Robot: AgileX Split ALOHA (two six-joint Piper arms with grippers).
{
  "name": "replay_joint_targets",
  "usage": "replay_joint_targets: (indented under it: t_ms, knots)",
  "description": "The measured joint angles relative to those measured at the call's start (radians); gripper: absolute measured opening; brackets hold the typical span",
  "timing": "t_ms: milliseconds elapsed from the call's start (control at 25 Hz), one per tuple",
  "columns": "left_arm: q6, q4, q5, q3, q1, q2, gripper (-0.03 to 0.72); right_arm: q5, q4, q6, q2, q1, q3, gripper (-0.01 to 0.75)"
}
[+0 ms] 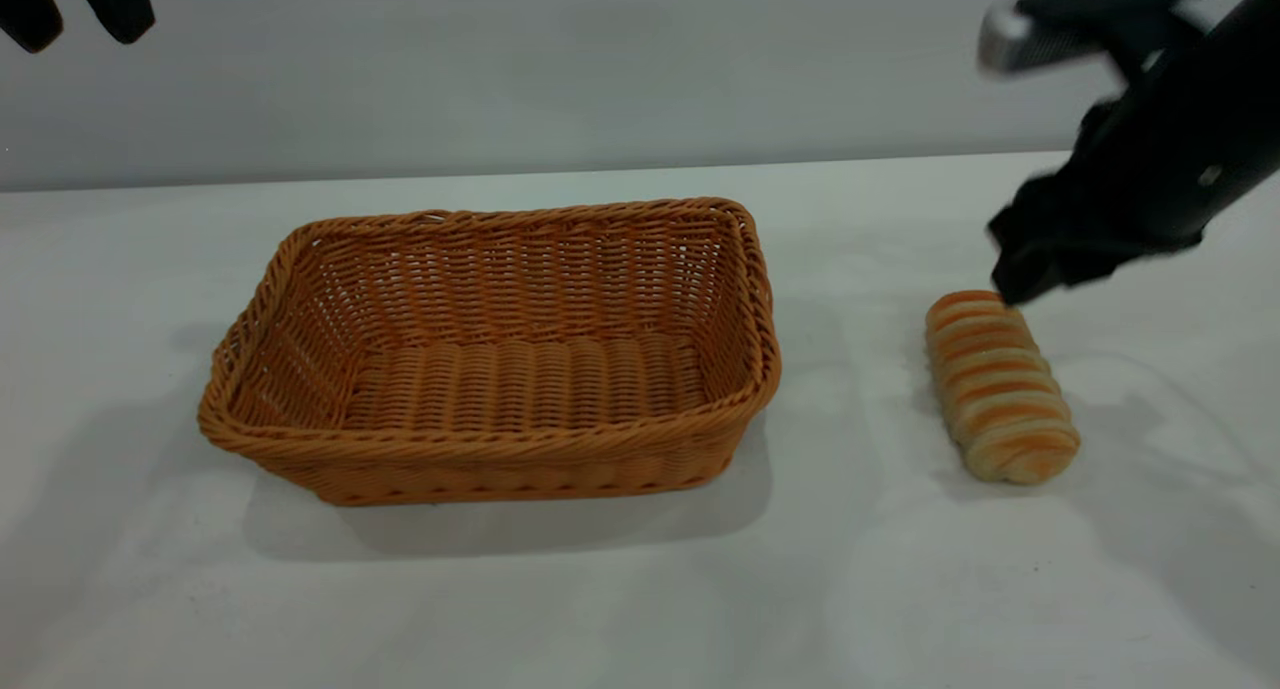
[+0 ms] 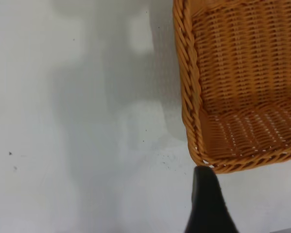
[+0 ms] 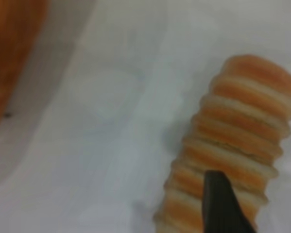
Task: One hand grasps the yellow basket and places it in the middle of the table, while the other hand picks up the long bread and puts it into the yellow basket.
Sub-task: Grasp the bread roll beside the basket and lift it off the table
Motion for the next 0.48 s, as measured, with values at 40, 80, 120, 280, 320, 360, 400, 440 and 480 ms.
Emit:
replay_joint_targets:
  t_ms: [40,80,120,280,320,360,400,440,480]
  knots:
    - [0.0,0.0,0.0,0.0,0.0,-0.001,0.511,-0.011,0.001,0.0,0.03,0.0,-0.014,0.415]
    - [0.0,0.0,0.0,0.0,0.0,-0.001,0.511,-0.022,0.002,-0.001,0.062,0.0,-0.026,0.415]
    - [0.0,0.0,0.0,0.0,0.0,-0.002,0.511,-0.036,0.002,-0.002,0.091,0.0,-0.036,0.415]
    - [0.0,0.0,0.0,0.0,0.0,-0.002,0.511,-0.082,0.005,-0.004,0.179,0.0,-0.061,0.411]
    - [0.0,0.0,0.0,0.0,0.0,-0.002,0.511,-0.09,0.005,-0.004,0.198,0.0,-0.065,0.404]
    - [0.0,0.0,0.0,0.0,0.0,-0.002,0.511,-0.095,0.006,-0.004,0.211,0.0,-0.069,0.391]
    - [0.0,0.0,0.0,0.0,0.0,-0.002,0.511,-0.1,0.006,-0.004,0.222,0.0,-0.071,0.37]
    - [0.0,0.0,0.001,0.0,0.0,-0.002,0.511,-0.1,0.007,-0.004,0.229,0.0,-0.072,0.345]
    - [0.0,0.0,0.001,0.0,0.0,-0.002,0.511,-0.1,0.007,-0.005,0.23,0.0,-0.073,0.305]
